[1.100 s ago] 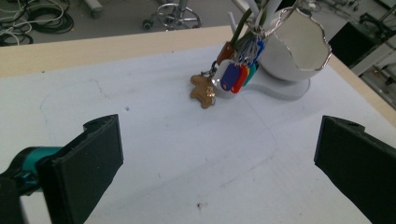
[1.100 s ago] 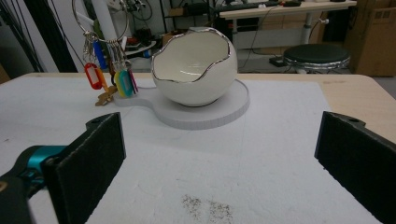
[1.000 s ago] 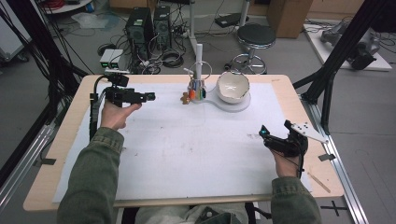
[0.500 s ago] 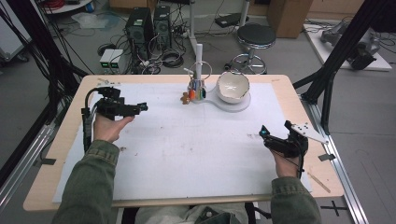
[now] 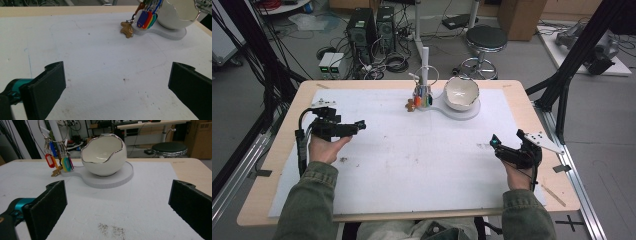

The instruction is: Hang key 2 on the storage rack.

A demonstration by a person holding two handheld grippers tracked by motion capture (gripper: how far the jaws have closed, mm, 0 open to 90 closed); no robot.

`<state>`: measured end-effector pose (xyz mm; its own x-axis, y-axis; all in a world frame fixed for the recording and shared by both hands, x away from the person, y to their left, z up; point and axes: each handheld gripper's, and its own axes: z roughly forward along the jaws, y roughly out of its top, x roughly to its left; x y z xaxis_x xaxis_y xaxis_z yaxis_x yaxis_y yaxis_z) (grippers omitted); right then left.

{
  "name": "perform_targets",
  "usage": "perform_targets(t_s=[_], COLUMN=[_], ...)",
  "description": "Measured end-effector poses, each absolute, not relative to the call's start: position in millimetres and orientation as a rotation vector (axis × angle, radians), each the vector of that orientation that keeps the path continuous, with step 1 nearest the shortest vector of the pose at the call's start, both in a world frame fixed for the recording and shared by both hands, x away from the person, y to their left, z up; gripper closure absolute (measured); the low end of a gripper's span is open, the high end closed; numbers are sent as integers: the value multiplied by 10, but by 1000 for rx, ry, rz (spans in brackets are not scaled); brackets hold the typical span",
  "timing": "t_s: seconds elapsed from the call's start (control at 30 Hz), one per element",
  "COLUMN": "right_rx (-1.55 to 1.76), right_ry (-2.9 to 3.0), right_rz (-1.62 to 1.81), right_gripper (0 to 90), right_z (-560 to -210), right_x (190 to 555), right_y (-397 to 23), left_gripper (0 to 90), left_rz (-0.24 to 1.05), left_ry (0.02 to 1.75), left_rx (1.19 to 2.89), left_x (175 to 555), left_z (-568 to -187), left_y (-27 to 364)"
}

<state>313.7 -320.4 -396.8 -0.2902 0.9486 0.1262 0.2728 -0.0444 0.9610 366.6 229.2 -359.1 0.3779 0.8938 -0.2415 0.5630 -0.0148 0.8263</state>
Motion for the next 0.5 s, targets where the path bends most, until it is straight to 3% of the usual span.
perform_targets(t_s=[0.4,0.5], right_rx=[1325,1329], right_ry=[1599,1598], right_rz=[1371,1370], right_gripper=[8,8], right_z=[-3972,-3978], right_x=[3121,3128], right_y=[-3197,-3194], left_gripper=[16,16], left_rz=[539,621], left_ry=[1364,1373], left_rx=[1581,1572], left_x=[3405,3365], left_z=[-3838,-3901], left_y=[2537,2599])
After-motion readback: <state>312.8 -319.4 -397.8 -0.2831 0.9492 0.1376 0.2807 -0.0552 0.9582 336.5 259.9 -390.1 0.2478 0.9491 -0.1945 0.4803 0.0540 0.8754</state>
